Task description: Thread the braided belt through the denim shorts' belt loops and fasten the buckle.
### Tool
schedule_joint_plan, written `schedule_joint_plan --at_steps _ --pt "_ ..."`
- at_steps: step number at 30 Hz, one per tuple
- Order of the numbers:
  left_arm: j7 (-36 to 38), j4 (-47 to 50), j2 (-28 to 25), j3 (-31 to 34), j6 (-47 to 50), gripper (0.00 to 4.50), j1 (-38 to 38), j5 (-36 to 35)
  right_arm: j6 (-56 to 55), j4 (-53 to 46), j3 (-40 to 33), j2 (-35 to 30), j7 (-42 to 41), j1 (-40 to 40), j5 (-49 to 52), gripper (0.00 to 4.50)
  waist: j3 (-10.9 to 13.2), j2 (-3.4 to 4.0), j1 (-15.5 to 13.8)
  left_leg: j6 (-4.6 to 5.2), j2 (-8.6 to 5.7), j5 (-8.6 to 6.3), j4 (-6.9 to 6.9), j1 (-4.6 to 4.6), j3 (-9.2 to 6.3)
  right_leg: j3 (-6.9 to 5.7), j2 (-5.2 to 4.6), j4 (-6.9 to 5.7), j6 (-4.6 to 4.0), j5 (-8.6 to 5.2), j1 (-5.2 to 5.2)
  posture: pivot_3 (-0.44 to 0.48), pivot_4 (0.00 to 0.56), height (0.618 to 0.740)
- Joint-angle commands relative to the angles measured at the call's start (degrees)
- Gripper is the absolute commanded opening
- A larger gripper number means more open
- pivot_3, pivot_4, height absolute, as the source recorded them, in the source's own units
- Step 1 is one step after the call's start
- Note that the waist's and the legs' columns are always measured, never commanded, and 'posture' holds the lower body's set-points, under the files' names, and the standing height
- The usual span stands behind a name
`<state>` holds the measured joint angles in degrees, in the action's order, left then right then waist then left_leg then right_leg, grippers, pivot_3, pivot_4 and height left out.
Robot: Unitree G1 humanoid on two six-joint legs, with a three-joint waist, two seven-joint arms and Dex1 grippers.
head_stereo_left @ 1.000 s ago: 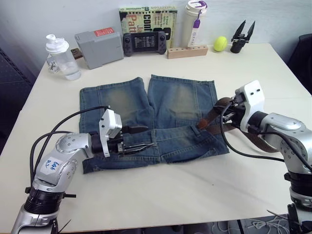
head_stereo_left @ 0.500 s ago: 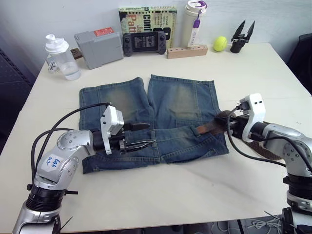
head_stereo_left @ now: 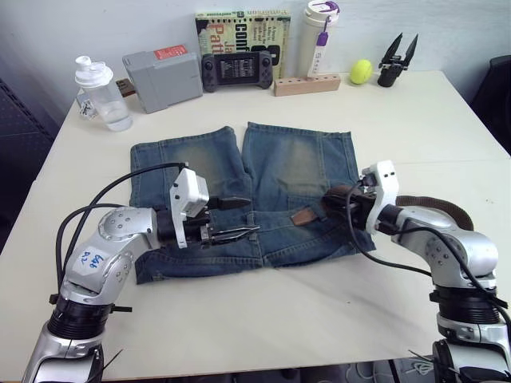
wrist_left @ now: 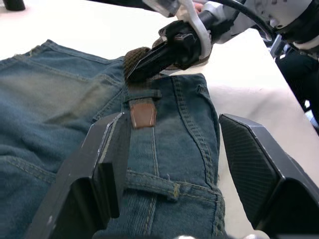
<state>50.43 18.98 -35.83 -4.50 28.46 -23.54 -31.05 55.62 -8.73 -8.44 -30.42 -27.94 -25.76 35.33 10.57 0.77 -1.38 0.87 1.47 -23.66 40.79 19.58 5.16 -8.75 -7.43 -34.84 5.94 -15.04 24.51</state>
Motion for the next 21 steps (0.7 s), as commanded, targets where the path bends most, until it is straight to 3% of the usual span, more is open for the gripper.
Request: schedule_joint_plan --at_steps 1,6,12,21 --pt "1.6 -3.5 2.0 -4.5 -6.3 3.13 -3.1 6.1 3.6 -0.8 -1.9 1.2 0.0 1.6 3.0 0.0 0.0 0.0 0.0 0.0 0.0 0.0 0.01 0.0 0.0 0.0 0.0 0.0 0.0 0.0 0.0 0.0 0.15 0.726" --pt "2.3 -17.1 7.8 -13.4 -20.9 3.13 -10.4 19.3 8.7 3.7 -5.9 4.2 0.5 2.4 7.1 0.0 0.0 -0.01 0.0 0.0 -0.02 0.0 0.1 0.01 0.0 -0.02 0.02 -0.04 0.0 0.0 -0.04 0.0 0.15 0.726" --pt "1.3 -31.8 13.0 -19.1 -34.9 3.13 -16.2 30.1 12.6 9.9 -10.0 8.2 1.1 1.1 11.5 0.0 0.0 -0.05 0.1 0.0 0.0 0.0 0.08 -0.03 0.02 -0.04 0.04 -0.07 0.0 0.0 -0.04 0.0 0.15 0.726" --pt "-2.3 -44.8 18.4 -18.6 -44.3 3.13 -21.4 35.8 13.1 10.4 -11.3 10.2 1.9 1.8 12.4 0.0 -0.3 -0.53 0.0 0.01 0.02 0.0 0.15 -0.04 -0.01 -0.05 0.01 -0.14 0.0 0.0 -0.08 0.0 0.15 0.726"
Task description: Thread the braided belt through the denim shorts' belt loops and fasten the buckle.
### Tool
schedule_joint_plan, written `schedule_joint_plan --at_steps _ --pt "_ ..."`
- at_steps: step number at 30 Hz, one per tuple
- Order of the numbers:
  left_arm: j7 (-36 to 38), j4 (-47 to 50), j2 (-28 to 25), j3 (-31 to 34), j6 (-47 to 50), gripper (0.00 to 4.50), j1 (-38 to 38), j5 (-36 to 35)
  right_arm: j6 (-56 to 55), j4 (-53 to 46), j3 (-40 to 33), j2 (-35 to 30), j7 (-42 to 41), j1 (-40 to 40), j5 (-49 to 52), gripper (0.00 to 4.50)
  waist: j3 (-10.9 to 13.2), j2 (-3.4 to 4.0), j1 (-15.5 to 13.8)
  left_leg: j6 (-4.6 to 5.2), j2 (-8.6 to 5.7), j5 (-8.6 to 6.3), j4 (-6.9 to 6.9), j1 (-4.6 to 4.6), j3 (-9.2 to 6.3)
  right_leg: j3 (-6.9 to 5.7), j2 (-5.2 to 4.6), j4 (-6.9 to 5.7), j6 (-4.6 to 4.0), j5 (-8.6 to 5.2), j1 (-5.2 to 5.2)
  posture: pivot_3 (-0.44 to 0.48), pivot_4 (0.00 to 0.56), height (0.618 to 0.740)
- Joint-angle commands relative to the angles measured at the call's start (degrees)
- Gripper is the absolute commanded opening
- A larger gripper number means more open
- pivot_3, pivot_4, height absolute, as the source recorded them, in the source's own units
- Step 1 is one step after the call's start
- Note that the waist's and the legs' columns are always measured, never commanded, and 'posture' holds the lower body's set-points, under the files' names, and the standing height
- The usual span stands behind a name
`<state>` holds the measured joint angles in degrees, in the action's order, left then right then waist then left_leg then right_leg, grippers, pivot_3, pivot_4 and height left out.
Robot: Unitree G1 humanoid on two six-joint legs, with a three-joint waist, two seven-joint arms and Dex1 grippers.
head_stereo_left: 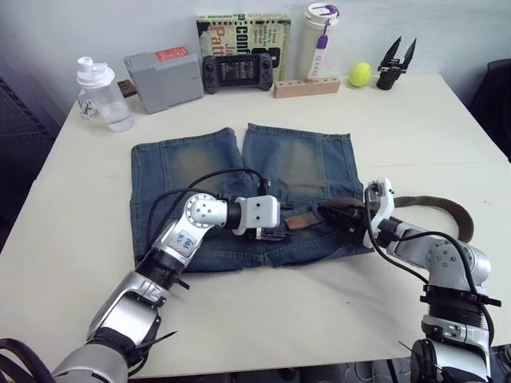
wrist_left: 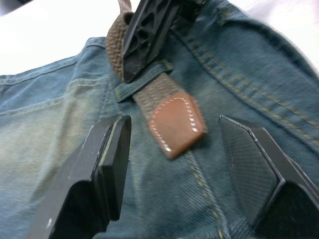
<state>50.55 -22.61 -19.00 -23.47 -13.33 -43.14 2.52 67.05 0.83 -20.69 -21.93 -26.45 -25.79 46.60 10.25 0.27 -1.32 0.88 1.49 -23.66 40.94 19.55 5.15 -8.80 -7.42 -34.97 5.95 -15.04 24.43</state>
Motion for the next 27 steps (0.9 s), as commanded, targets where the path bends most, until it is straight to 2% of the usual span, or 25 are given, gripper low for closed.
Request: schedule_joint_plan --at_steps 1,9,10,12,17,27 --pt "-2.9 -4.1 2.2 0.6 -2.8 3.13 -2.3 2.5 1.8 0.6 0.8 1.9 0.6 2.0 1.2 0.0 0.0 -0.07 -0.1 0.0 0.0 0.0 0.01 0.0 -0.01 -0.01 0.0 0.0 0.0 0.0 -0.01 0.0 0.15 0.726" --pt "-3.4 -7.0 4.1 2.0 -4.3 3.13 -4.2 3.4 1.4 -0.4 1.2 1.8 0.8 2.6 0.7 0.0 -0.1 -0.12 0.0 0.0 0.01 0.0 0.01 0.01 -0.03 -0.04 -0.01 0.0 0.0 0.0 -0.02 0.0 0.15 0.726" --pt "-3.1 -6.4 4.0 2.1 -4.2 2.72 -4.1 3.2 1.3 -0.5 1.3 1.8 0.8 2.6 0.7 0.0 -0.1 -0.12 0.0 0.0 0.01 0.0 0.01 0.01 -0.03 -0.04 -0.02 0.0 0.0 0.0 -0.02 0.0 0.15 0.726" --pt "-1.9 -4.7 3.4 2.0 -4.0 2.37 -3.8 3.2 1.2 -0.6 1.4 1.7 0.9 2.6 0.6 0.0 -0.1 -0.12 0.0 0.0 0.01 0.0 0.01 0.01 -0.04 -0.04 -0.02 0.0 0.0 0.0 -0.02 0.0 0.15 0.726" --pt "1.3 -0.4 1.5 1.0 -2.9 0.1 -2.3 3.7 0.9 -0.7 1.5 1.6 1.2 2.5 0.4 0.0 -0.1 -0.12 0.1 0.0 0.02 0.0 0.0 0.01 -0.04 -0.05 -0.01 0.0 0.0 0.0 -0.01 0.0 0.15 0.726" --pt "1.6 0.6 2.3 -0.4 -2.9 0.04 -3.2 6.7 1.2 -2.3 -0.1 2.0 3.5 2.8 1.0 0.0 -0.1 -0.12 0.0 0.0 0.03 0.0 0.0 0.02 -0.04 -0.06 -0.01 0.01 0.0 0.0 -0.01 0.0 0.15 0.726"
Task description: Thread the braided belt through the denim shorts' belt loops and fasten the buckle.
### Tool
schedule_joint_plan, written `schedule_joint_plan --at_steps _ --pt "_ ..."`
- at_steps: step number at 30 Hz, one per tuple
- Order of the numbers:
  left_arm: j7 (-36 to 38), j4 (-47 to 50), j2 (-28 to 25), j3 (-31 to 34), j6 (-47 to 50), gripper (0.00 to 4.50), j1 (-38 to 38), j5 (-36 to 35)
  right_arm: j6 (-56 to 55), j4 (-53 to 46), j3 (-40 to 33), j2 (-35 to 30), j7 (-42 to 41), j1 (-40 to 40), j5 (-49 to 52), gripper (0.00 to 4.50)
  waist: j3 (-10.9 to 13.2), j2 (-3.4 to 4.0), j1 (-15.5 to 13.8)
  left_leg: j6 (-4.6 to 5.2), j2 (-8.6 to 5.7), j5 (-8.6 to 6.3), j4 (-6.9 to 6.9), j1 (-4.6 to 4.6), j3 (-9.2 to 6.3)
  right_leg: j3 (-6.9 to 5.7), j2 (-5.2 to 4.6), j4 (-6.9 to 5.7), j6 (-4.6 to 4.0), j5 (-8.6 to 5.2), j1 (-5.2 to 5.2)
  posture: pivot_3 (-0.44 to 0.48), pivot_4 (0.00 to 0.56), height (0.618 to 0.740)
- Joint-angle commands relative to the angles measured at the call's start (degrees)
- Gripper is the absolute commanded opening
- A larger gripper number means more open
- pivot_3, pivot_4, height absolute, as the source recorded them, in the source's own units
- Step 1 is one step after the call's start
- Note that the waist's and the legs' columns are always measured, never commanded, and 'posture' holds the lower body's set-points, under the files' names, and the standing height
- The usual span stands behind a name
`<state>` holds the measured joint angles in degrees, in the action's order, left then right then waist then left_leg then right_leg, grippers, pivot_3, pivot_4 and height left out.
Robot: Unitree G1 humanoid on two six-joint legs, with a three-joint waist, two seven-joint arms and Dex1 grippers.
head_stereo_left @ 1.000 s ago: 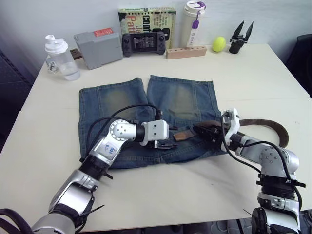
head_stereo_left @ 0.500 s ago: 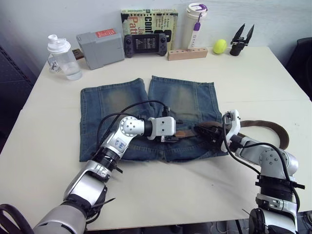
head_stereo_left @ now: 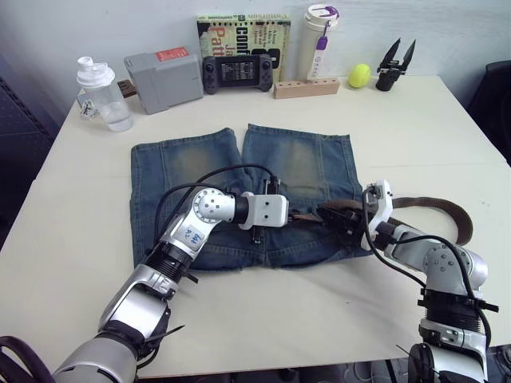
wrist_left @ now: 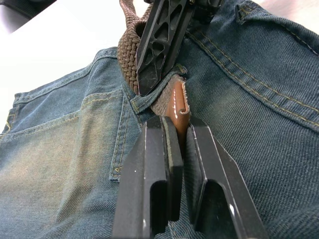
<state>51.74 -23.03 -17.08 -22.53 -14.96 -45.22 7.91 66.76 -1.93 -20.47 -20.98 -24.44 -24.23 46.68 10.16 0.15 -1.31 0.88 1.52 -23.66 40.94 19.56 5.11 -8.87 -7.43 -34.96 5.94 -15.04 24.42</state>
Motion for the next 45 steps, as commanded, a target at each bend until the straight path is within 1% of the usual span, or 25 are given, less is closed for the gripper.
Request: schedule_joint_plan --at_steps 1,2,3,6,7,8,10,12,15,18,20,22,27,28,31,35,38,41,43,45 --pt "0.4 0.7 0.3 -1.4 -1.7 0.04 -1.4 1.7 1.4 0.4 -1.3 1.1 2.1 1.2 1.2 0.0 0.0 0.0 -0.1 0.0 0.0 0.0 0.0 0.0 0.0 0.0 0.0 0.0 0.0 0.0 0.0 0.0 0.15 0.726" --pt "0.3 0.6 0.3 -1.5 -2.0 0.0 -1.6 2.0 1.3 0.3 -2.0 1.1 2.5 1.2 1.4 0.87 0.0 0.0 -0.1 0.0 0.0 0.0 0.0 0.0 0.0 0.0 0.0 0.0 0.0 0.0 0.0 0.0 0.15 0.726" --pt "0.3 0.7 0.2 -1.3 -2.1 0.0 -1.8 2.2 1.9 -0.4 -3.1 1.1 3.2 1.1 2.3 1.16 0.0 0.0 0.0 0.0 0.0 0.0 0.0 0.01 0.0 0.0 0.0 0.01 0.0 0.0 0.0 0.0 0.15 0.726" --pt "0.7 1.8 -0.3 -0.8 -1.5 0.0 -2.3 2.2 3.9 -3.1 -6.8 0.3 5.0 1.2 5.7 2.55 0.0 0.0 -0.1 0.0 -0.01 0.0 0.02 0.01 -0.01 0.0 -0.02 -0.01 0.0 0.0 0.0 0.0 0.15 0.726" --pt "1.1 2.8 -0.6 -0.4 -0.8 0.0 -2.5 1.7 4.5 -4.6 -8.4 -1.2 5.1 1.7 7.0 2.73 0.0 0.0 -0.2 0.0 -0.01 0.0 0.02 0.02 -0.01 0.0 -0.03 -0.01 0.0 0.0 0.0 0.0 0.15 0.726" --pt "1.4 3.5 -0.8 -0.1 -0.3 0.0 -2.6 1.4 5.0 -5.7 -9.5 -2.2 5.2 2.0 8.0 3.41 0.0 0.01 -0.4 0.0 -0.02 0.0 0.05 0.06 -0.06 -0.04 -0.06 -0.01 0.0 0.0 0.0 0.0 0.15 0.726" --pt "2.3 5.3 -1.2 0.7 1.6 0.0 -2.8 0.1 5.9 -10.3 -11.1 -6.5 3.1 3.9 10.5 4.14 0.0 0.03 -0.6 0.02 -0.07 0.0 0.11 0.19 -0.16 -0.12 -0.12 0.01 0.01 0.01 0.02 0.0 0.15 0.726" --pt "3.4 7.1 -1.1 1.4 3.9 0.0 -2.6 -1.7 6.3 -14.7 -11.8 -10.0 0.2 6.1 14.1 4.14 0.0 0.04 -0.6 0.04 -0.12 -0.01 0.21 0.4 -0.31 -0.22 -0.17 0.06 0.05 0.03 0.09 0.0 0.15 0.726" --pt "4.7 8.8 -0.8 2.2 6.9 0.0 -1.9 -3.8 3.6 -21.9 -9.2 -16.0 -6.4 12.0 14.0 4.14 0.0 0.06 -0.2 0.04 -0.1 -0.01 0.26 0.57 -0.41 -0.31 -0.12 0.08 0.07 0.04 0.21 0.0 0.15 0.726" --pt "6.0 10.6 -0.6 3.1 10.6 0.0 -1.3 -6.5 0.2 -26.2 -6.5 -18.2 -9.9 16.6 12.8 4.14 0.0 0.06 -0.1 0.04 -0.07 -0.01 0.25 0.56 -0.46 -0.35 -0.08 0.09 0.07 0.04 0.18 0.0 0.15 0.726" --pt "6.3 10.5 -1.6 3.0 10.2 0.0 -1.3 -5.9 -2.5 -28.0 -2.8 -18.6 -9.6 18.5 9.2 3.63 0.0 0.06 -0.1 0.04 -0.09 -0.01 0.26 0.56 -0.42 -0.31 -0.09 0.09 0.07 0.04 0.19 0.0 0.15 0.726" --pt "6.4 10.2 -2.5 3.1 9.8 0.0 -1.4 -5.7 -4.4 -27.6 -0.1 -17.7 -7.5 18.5 6.4 2.92 0.0 0.06 -0.1 0.04 -0.09 -0.01 0.26 0.56 -0.45 -0.33 -0.1 0.09 0.07 0.04 0.18 0.0 0.15 0.726" --pt "7.0 11.1 -4.2 3.4 9.9 0.0 -0.9 -6.2 -10.2 -26.2 8.7 -18.9 -5.9 20.5 -3.8 0.46 0.0 0.06 -0.4 0.04 -0.12 -0.01 0.29 0.6 -0.51 -0.39 -0.12 0.11 0.07 0.04 0.18 0.0 0.15 0.726" --pt "7.0 11.6 -4.5 3.5 9.5 0.0 -0.6 -6.2 -10.7 -25.3 10.1 -18.9 -4.9 20.7 -5.8 0.06 0.0 0.06 -0.4 0.04 -0.13 -0.01 0.29 0.61 -0.52 -0.41 -0.12 0.12 0.07 0.04 0.17 0.0 0.15 0.726" --pt "6.9 13.8 -5.5 4.2 8.8 0.0 0.7 -7.0 -11.3 -22.5 12.4 -19.1 -3.8 21.1 -9.3 0.06 0.0 0.06 -0.2 0.04 -0.15 -0.01 0.3 0.61 -0.51 -0.39 -0.14 0.12 0.07 0.04 0.16 0.0 0.15 0.726" --pt "7.1 18.3 -8.7 5.7 7.2 0.0 4.2 -7.6 -10.7 -20.2 14.0 -19.8 -3.4 21.4 -11.6 0.06 0.0 0.05 -0.1 0.04 -0.1 -0.01 0.31 0.55 -0.52 -0.39 -0.12 0.11 0.07 0.04 0.11 0.0 0.15 0.726" --pt "8.6 23.8 -13.1 9.0 4.7 0.0 10.1 -11.2 -10.2 -18.9 14.7 -19.6 -2.7 21.4 -12.7 0.06 -0.1 -0.06 -0.1 0.04 -0.08 -0.01 0.34 0.5 -0.52 -0.38 -0.13 0.11 0.06 0.05 0.02 0.0 0.15 0.726" --pt "8.9 26.0 -17.8 12.6 2.4 0.0 15.1 -12.5 -10.6 -18.1 14.9 -19.6 -2.6 21.1 -13.4 0.06 -0.1 -0.16 -0.2 0.04 -0.05 -0.01 0.33 0.41 -0.53 -0.38 -0.13 0.12 0.06 0.05 -0.05 0.0 0.15 0.726" --pt "8.7 26.4 -19.5 13.8 1.5 0.0 16.8 -12.8 -10.9 -17.8 15.0 -19.6 -2.7 20.9 -13.8 0.06 -0.1 -0.17 -0.2 0.04 -0.04 -0.02 0.35 0.3 -0.57 -0.39 -0.14 0.13 0.05 0.05 -0.18 0.0 0.15 0.726" --pt "8.4 27.1 -20.5 14.8 1.1 0.0 17.8 -13.4 -11.0 -17.7 15.1 -19.5 -2.8 20.8 -14.1 0.06 -0.1 -0.17 -0.3 0.04 0.01 -0.03 0.28 -0.1 -0.6 -0.42 -0.12 0.33 0.05 0.05 -0.62 0.0 0.15 0.726"
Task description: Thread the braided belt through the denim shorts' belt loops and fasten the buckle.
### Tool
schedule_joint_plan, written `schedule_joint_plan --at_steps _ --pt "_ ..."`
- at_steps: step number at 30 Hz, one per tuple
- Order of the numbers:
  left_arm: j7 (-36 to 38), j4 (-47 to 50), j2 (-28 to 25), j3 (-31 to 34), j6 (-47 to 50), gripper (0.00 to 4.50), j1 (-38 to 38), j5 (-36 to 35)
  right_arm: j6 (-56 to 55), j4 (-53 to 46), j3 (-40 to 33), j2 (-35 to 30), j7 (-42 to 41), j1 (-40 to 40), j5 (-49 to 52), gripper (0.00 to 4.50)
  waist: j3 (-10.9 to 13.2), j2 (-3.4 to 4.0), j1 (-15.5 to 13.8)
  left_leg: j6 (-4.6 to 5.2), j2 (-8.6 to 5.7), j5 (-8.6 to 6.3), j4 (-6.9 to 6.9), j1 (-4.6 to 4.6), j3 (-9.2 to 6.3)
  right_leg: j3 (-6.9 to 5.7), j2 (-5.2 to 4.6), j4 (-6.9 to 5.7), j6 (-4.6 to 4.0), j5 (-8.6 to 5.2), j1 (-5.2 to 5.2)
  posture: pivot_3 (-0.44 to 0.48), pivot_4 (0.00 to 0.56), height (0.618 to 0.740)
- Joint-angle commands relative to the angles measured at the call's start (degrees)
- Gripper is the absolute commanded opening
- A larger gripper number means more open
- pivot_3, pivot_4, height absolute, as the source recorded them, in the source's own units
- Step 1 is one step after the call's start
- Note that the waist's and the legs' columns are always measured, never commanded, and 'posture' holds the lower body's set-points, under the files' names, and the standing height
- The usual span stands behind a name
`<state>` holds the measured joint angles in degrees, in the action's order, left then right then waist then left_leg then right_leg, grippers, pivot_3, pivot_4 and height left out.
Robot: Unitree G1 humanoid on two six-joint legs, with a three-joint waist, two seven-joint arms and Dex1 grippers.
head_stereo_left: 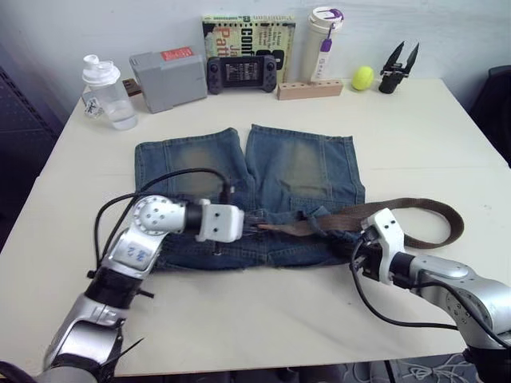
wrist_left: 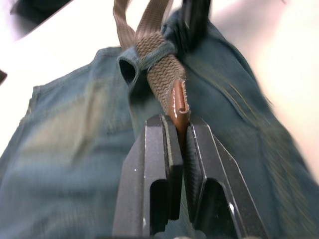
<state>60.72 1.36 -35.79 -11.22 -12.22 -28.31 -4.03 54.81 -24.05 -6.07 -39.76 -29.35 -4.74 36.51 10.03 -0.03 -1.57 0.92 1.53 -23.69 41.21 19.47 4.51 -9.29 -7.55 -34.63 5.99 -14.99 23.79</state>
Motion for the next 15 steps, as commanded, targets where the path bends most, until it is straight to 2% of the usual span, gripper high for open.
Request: schedule_joint_plan --at_steps 1,6,7,8,12,14,15 --pt "-1.0 3.3 -2.2 4.1 -1.4 0.0 1.6 -1.9 0.5 4.1 0.9 -1.0 1.5 1.1 -4.0 0.06 0.0 0.0 -0.1 0.02 0.14 -0.02 -0.08 -0.28 -0.11 -0.03 -0.01 0.14 0.0 0.0 -0.31 0.0 0.15 0.726" --pt "-2.8 4.7 -1.8 4.1 -0.5 0.0 2.0 -1.7 -2.3 0.4 -0.3 0.1 -0.7 -0.4 -1.9 0.06 0.0 0.01 0.1 0.11 0.12 -0.1 -0.08 -0.27 -0.47 0.05 -0.02 0.17 0.04 0.02 -0.28 0.0 0.15 0.726" --pt "-3.2 4.9 -1.3 3.8 -0.4 0.0 1.8 -1.7 -2.9 -0.5 -0.6 0.0 -0.8 -0.5 -1.9 0.34 0.0 0.02 0.2 0.11 0.09 -0.1 -0.08 -0.27 -0.46 0.05 -0.01 0.16 0.04 0.02 -0.28 0.0 0.15 0.726" --pt "-3.5 5.0 -1.0 3.6 -0.3 0.0 1.6 -1.7 -3.4 -1.0 -1.0 -0.1 -0.8 -0.6 -1.9 0.34 0.0 0.04 0.2 0.11 0.07 -0.1 -0.08 -0.26 -0.46 0.05 0.0 0.16 0.04 0.02 -0.26 0.0 0.15 0.726" --pt "-4.0 5.0 0.2 3.3 0.6 0.0 1.1 -2.2 -12.2 -6.3 -4.3 -5.4 -10.1 3.5 -2.5 1.69 0.1 0.24 -0.1 0.11 -0.04 -0.1 -0.09 -0.2 -0.45 0.03 0.0 0.17 0.04 0.02 -0.22 0.0 0.15 0.726" --pt "-4.0 4.7 0.3 3.2 0.7 0.0 0.9 -2.3 -18.4 -8.3 -4.2 -9.0 -14.5 6.0 -5.8 2.7 0.2 0.3 -0.1 0.12 -0.09 -0.1 -0.1 -0.15 -0.45 0.01 -0.01 0.23 0.07 0.04 -0.21 0.0 0.15 0.726" --pt "-4.1 4.6 0.5 3.1 0.8 0.0 0.7 -2.3 -22.1 -8.8 -3.2 -11.3 -16.4 7.5 -8.8 3.04 0.2 0.3 0.0 0.12 -0.09 -0.11 -0.11 -0.16 -0.45 0.03 0.0 0.24 0.07 0.04 -0.21 0.0 0.15 0.726"
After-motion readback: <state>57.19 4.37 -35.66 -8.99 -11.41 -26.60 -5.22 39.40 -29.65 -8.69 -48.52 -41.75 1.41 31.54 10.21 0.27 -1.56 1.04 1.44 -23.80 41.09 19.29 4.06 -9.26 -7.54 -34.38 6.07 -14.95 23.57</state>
